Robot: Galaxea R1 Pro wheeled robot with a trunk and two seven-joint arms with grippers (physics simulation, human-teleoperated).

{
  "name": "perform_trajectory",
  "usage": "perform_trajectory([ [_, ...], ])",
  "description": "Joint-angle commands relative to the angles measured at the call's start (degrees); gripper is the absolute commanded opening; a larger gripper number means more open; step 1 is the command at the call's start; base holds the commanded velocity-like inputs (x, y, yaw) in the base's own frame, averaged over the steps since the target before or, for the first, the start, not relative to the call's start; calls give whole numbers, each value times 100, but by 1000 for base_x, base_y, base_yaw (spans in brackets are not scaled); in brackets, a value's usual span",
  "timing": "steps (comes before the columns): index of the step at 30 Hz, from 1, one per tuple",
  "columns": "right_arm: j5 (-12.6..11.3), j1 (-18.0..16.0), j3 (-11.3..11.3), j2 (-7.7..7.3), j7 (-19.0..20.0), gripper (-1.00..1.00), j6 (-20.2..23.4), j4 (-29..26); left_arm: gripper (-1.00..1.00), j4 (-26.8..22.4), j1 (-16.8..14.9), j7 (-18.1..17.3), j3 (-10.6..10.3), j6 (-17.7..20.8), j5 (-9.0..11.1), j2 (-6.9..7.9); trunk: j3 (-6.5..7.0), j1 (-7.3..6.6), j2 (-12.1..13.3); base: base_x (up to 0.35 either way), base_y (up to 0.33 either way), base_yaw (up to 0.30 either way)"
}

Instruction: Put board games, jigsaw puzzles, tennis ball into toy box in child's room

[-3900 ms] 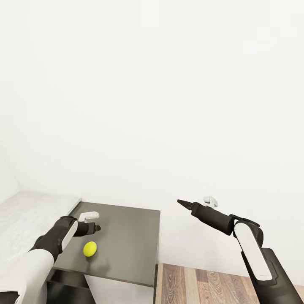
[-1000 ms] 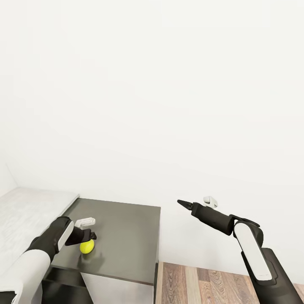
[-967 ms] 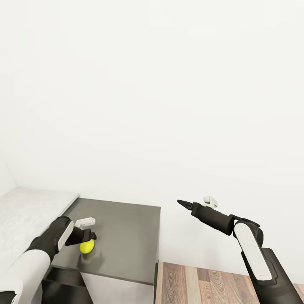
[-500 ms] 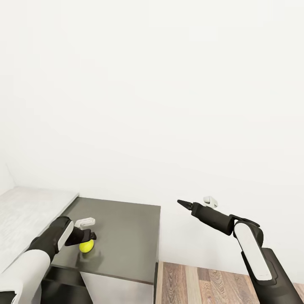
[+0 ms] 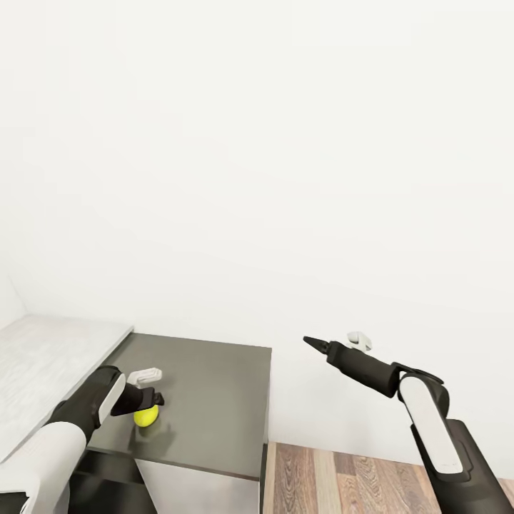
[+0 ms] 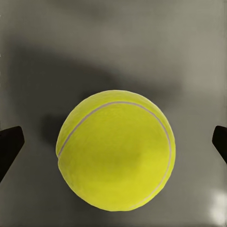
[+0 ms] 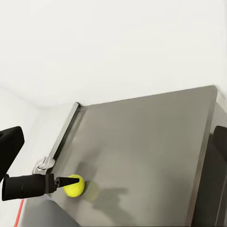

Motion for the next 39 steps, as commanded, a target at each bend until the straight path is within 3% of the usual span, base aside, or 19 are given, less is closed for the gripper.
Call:
perform_trajectory([
  [1, 49, -5, -16, 1, 54, 100, 43, -1, 100, -5, -3, -4, 13, 29, 18, 0, -7, 0, -5, 0, 0, 0],
  [7, 49, -3, -55, 1, 55, 100, 103, -1, 100, -5, -3, -4, 10, 38, 18, -7, -61, 66, -125, 0, 0, 0],
  [28, 56, -1, -68, 4, 60, 100, 115, -1, 100, -5, -3, -4, 13, 117, 18, -9, -61, 66, -125, 0, 0, 0],
  [29, 55, -1, -68, 3, 60, 100, 115, -1, -100, -5, -3, -4, 13, 117, 18, -9, -61, 66, -125, 0, 0, 0],
  [39, 55, -2, -68, 6, 59, 100, 115, -1, -100, -5, -3, -10, 13, 117, 18, -12, -61, 66, -125, 0, 0, 0],
])
